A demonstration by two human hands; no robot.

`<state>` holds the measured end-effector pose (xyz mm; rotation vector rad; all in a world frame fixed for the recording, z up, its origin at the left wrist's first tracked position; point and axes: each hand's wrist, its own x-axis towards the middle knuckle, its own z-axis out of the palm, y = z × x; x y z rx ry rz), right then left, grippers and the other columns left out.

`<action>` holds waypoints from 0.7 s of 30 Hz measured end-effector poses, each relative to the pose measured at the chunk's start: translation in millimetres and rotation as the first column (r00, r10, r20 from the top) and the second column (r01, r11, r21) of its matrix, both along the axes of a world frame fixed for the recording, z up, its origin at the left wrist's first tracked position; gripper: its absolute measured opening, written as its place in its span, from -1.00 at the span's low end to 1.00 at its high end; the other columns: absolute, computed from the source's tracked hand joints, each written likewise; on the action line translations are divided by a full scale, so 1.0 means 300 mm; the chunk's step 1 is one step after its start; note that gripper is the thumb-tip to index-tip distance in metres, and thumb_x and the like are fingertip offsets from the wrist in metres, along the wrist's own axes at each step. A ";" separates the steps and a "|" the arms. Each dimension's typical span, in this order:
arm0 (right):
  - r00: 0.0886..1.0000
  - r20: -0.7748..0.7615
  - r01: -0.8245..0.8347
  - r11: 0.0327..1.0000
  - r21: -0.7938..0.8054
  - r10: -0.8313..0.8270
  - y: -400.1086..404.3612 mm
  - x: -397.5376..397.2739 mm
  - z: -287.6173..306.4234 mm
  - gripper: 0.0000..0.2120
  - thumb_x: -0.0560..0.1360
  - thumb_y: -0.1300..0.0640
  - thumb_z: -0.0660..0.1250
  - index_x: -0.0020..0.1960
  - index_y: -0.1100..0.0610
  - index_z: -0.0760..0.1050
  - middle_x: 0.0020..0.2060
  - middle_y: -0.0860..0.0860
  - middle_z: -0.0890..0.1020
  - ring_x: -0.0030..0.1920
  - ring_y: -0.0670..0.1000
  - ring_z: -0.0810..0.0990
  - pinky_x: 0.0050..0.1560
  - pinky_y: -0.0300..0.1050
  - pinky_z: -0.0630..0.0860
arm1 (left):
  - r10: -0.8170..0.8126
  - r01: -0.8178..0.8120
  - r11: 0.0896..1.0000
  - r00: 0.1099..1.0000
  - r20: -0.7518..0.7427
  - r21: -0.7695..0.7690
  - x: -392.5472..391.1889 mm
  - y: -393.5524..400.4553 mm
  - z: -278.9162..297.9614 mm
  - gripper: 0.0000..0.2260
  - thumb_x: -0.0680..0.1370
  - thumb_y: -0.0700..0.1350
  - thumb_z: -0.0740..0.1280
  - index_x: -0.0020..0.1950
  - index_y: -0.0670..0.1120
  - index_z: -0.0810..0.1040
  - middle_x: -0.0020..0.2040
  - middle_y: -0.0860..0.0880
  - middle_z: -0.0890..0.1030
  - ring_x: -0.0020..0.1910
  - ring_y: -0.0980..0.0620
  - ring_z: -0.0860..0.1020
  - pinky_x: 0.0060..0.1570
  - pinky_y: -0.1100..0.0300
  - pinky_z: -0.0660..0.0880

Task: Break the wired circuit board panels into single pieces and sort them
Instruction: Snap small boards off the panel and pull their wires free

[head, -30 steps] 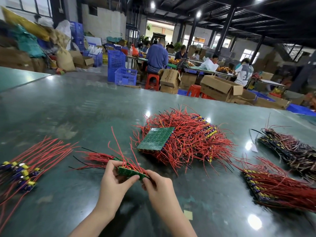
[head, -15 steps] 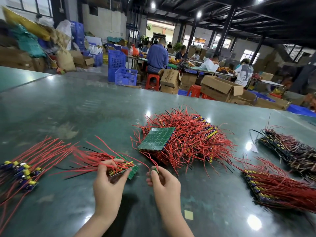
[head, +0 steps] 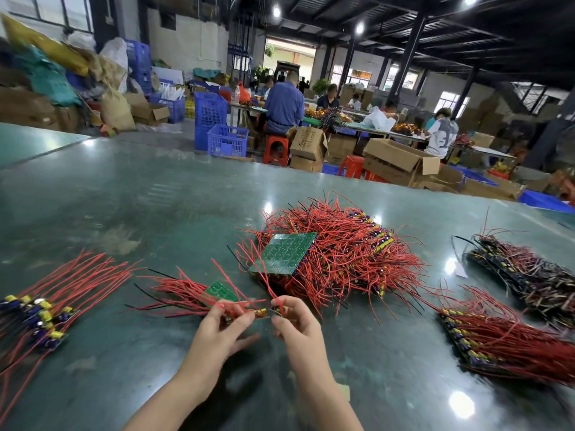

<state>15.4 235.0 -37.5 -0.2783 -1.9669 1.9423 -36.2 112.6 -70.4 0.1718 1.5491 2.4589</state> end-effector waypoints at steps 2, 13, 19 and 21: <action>0.999 -0.006 -0.035 0.999 -0.042 0.035 -0.006 -0.001 -0.001 -0.72 0.45 0.46 0.23 -0.10 0.10 0.53 -0.31 -0.13 0.58 -0.29 -0.13 0.47 -0.14 -0.26 0.42 | -0.017 0.015 0.999 0.999 0.041 0.047 0.004 -0.001 0.007 -0.81 0.46 -0.32 0.36 -0.25 -0.15 0.38 -0.26 -0.01 0.60 -0.19 0.06 0.64 -0.19 0.03 0.63; 0.991 -0.129 0.020 0.940 0.339 0.025 -0.005 0.017 -0.001 -0.66 0.43 0.41 0.35 -0.16 -0.05 0.57 -0.20 -0.14 0.67 -0.14 -0.10 0.64 -0.02 -0.15 0.56 | -0.138 0.126 0.988 0.981 -0.140 -0.089 0.038 -0.012 0.029 -0.62 0.15 -0.02 0.65 -0.11 0.01 0.62 -0.18 -0.11 0.65 -0.22 0.05 0.60 -0.13 0.13 0.60; 0.992 -0.124 0.035 0.962 0.271 -0.002 -0.021 0.023 0.007 -0.69 0.42 0.40 0.37 -0.18 -0.02 0.62 -0.17 -0.12 0.70 -0.11 -0.13 0.66 0.01 -0.24 0.55 | -0.019 0.012 0.998 0.992 -0.128 -0.055 0.065 0.003 0.052 -0.85 0.42 0.04 0.40 -0.19 -0.03 0.59 -0.26 -0.08 0.63 -0.30 0.02 0.62 -0.30 0.08 0.61; 0.994 -0.112 0.032 0.978 0.206 -0.008 -0.029 0.023 0.008 -0.73 0.43 0.40 0.39 -0.19 0.02 0.63 -0.17 -0.09 0.71 -0.12 -0.13 0.67 -0.03 -0.26 0.54 | 0.006 -0.007 1.000 0.999 -0.047 -0.021 0.066 0.007 0.059 -0.86 0.48 -0.06 0.30 -0.19 -0.09 0.58 -0.29 -0.11 0.63 -0.35 0.01 0.62 -0.36 0.08 0.61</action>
